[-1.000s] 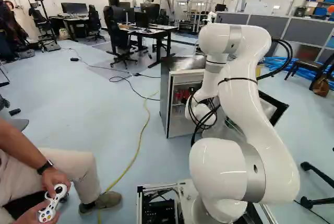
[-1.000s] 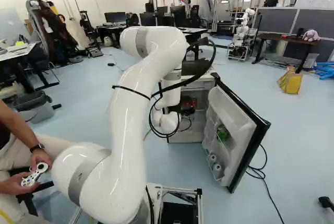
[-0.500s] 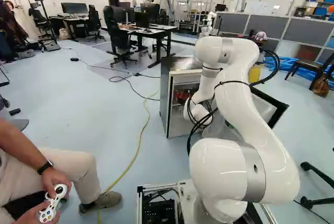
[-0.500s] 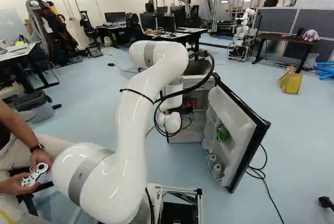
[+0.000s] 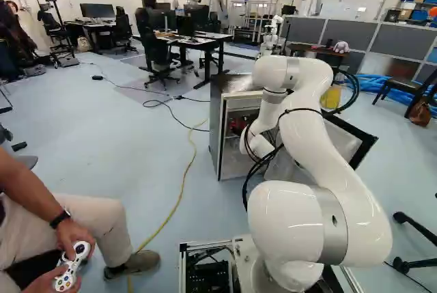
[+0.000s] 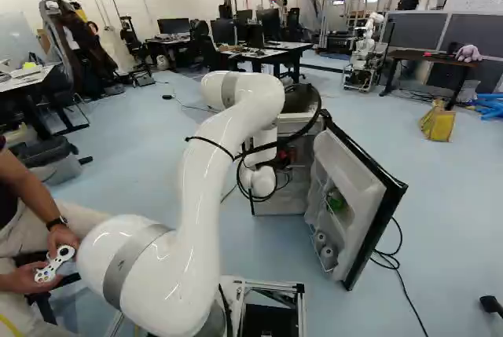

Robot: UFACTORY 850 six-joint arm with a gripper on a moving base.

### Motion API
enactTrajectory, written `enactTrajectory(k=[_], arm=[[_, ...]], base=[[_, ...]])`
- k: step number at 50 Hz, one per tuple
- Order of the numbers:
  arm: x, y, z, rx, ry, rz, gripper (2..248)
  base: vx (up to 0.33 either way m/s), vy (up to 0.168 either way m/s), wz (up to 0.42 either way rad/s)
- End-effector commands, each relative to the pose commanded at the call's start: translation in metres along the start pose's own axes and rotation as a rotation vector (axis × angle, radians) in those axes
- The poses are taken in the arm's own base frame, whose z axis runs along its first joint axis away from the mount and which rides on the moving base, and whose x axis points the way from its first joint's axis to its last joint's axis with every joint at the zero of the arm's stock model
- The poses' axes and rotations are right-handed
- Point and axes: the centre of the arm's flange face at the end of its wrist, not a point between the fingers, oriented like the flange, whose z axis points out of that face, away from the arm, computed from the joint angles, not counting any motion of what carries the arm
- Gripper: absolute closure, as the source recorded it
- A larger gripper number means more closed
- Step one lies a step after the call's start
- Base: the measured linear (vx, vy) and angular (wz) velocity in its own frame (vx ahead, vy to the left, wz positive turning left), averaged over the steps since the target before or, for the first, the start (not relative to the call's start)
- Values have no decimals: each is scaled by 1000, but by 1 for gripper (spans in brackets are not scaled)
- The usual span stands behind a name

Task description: Grab a drink from the fridge

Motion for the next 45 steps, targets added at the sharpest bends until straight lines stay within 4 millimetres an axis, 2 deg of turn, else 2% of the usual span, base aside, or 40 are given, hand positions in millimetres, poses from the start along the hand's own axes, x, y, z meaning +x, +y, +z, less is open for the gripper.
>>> enactTrajectory(k=[45], arm=[[-12,18,36,-19,-65,-9,3]], base=[[0,0,0]])
